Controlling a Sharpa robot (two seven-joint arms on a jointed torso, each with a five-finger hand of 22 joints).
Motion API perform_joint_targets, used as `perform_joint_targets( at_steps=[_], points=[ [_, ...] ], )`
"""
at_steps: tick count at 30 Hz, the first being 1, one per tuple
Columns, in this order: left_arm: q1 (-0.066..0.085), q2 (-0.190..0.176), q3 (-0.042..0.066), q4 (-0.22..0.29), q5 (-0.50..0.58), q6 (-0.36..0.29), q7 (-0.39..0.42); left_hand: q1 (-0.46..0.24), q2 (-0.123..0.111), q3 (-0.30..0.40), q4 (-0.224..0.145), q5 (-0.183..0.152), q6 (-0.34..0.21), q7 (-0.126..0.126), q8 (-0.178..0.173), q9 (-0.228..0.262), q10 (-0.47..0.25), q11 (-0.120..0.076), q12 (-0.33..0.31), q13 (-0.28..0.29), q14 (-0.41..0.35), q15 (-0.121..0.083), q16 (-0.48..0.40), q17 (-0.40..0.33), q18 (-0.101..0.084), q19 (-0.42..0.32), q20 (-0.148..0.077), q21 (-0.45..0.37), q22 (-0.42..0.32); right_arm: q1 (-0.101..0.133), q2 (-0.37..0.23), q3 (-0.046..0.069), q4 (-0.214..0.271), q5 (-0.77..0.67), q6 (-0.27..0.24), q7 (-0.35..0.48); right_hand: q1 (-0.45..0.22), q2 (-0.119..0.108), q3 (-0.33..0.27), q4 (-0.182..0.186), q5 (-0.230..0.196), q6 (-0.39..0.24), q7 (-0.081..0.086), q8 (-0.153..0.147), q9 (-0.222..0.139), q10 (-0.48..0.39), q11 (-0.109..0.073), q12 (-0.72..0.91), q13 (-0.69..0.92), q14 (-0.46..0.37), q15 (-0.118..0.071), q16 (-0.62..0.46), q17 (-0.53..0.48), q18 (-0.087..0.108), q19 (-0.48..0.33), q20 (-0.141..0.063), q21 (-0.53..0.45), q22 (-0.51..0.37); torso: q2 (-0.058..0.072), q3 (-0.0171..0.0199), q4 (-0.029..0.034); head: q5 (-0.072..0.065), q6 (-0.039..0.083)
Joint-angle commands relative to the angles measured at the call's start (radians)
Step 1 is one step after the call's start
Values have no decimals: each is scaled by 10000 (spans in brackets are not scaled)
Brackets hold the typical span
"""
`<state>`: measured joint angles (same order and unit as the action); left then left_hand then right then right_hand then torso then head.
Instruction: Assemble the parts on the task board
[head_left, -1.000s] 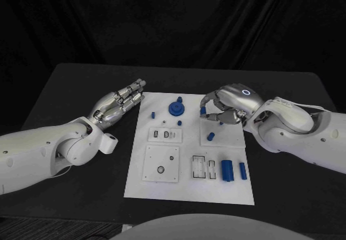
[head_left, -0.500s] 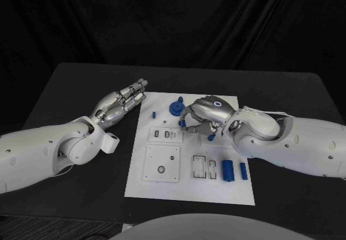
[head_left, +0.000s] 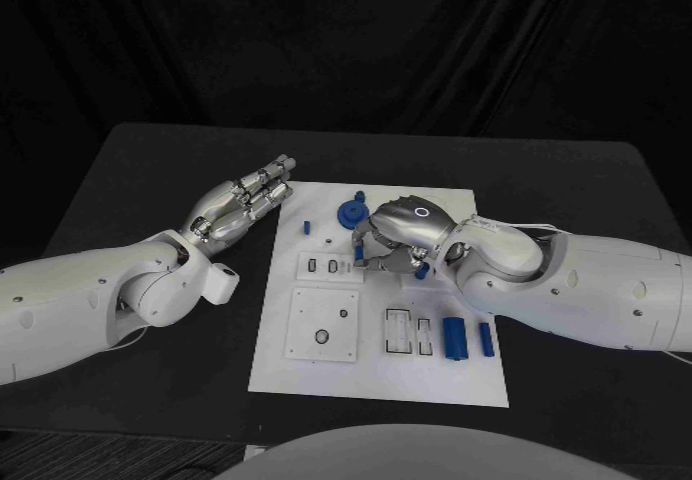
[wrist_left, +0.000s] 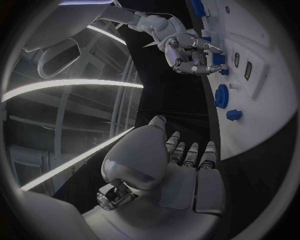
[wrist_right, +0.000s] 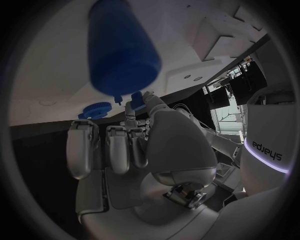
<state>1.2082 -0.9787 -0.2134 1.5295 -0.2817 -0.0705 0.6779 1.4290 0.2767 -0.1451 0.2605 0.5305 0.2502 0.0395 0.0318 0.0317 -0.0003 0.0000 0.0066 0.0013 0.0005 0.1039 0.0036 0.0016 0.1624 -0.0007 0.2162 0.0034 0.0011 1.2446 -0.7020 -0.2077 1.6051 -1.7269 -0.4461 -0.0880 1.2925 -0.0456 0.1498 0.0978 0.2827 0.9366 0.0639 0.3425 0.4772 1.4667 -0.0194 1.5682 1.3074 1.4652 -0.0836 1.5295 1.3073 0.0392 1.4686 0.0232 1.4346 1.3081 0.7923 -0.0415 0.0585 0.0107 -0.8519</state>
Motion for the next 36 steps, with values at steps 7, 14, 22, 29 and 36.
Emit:
perform_joint_targets(
  at_steps=[7, 14, 22, 29, 36],
  points=[
    [-7, 25, 7, 1, 45, 134, 1398, 134, 9, 92, -17, 62, 7, 70, 15, 9, 3, 74, -66, -13, -5, 46, -36, -16, 163, 7, 98, -34, -11, -55, 90, 4, -15, -116, 174, -152, -124, -32, -56, -1, 70, 66, 10, 13, -8, 1041, 71, 26, 2634, 865, 70, -50, 1668, -37, 367, 79, -38, 2150, -2, 0, -5, 10, -32],
    [-7, 32, 7, -5, 45, 140, 1392, 134, 9, 92, -17, 62, 7, 70, 15, 9, 3, 74, -66, -13, -5, 46, -36, -16, 163, 7, 98, -34, -11, -61, 103, 4, -50, -116, 280, -156, -233, -78, -65, 10, -25, -234, 93, -256, -87, 1041, 97, 26, 2634, 865, 99, -53, 1658, -32, 364, 123, -55, 2146, -1, 0, -4, 27, -45],
    [-7, 39, 7, -15, 45, 150, 1382, 143, 13, 121, -33, 64, 8, 73, 15, 9, 3, 78, -66, -13, -5, 48, -36, -16, 163, 7, 101, -34, -11, -64, 128, 4, -90, -116, 446, -147, -338, -214, -84, -65, -475, -1264, 292, -1296, -586, 1041, 134, 26, 2634, 859, 137, -67, 1613, -19, 350, 174, -113, 2132, -5, -2, -4, 31, -54],
    [-7, 46, 7, -26, 45, 160, 1370, 143, 13, 121, -33, 64, 8, 73, 15, 9, 3, 78, -66, -13, -5, 48, -36, -16, 163, 7, 101, -34, -11, -71, 149, 4, -128, -116, 530, -126, -383, -247, -139, -103, -678, -1690, 293, -1774, -902, 1041, 133, 26, 2634, 850, 138, -84, 1568, -11, 341, 179, -150, 2123, -8, -1, -9, 24, -76],
    [-8, 53, 7, -43, 45, 166, 1367, 147, 13, 141, -44, 65, 3, 75, 14, 9, 3, 80, -66, -13, -5, 51, -36, -16, 163, 7, 104, -34, -11, -82, 148, 4, -142, -116, 503, -84, -471, -264, -232, -72, -1072, -1947, 291, -2066, -1160, 1041, 135, 26, 2634, 843, 137, -99, 1528, -4, 332, 179, -187, 2114, -3, 1, -6, 15, -89]
  ],
)
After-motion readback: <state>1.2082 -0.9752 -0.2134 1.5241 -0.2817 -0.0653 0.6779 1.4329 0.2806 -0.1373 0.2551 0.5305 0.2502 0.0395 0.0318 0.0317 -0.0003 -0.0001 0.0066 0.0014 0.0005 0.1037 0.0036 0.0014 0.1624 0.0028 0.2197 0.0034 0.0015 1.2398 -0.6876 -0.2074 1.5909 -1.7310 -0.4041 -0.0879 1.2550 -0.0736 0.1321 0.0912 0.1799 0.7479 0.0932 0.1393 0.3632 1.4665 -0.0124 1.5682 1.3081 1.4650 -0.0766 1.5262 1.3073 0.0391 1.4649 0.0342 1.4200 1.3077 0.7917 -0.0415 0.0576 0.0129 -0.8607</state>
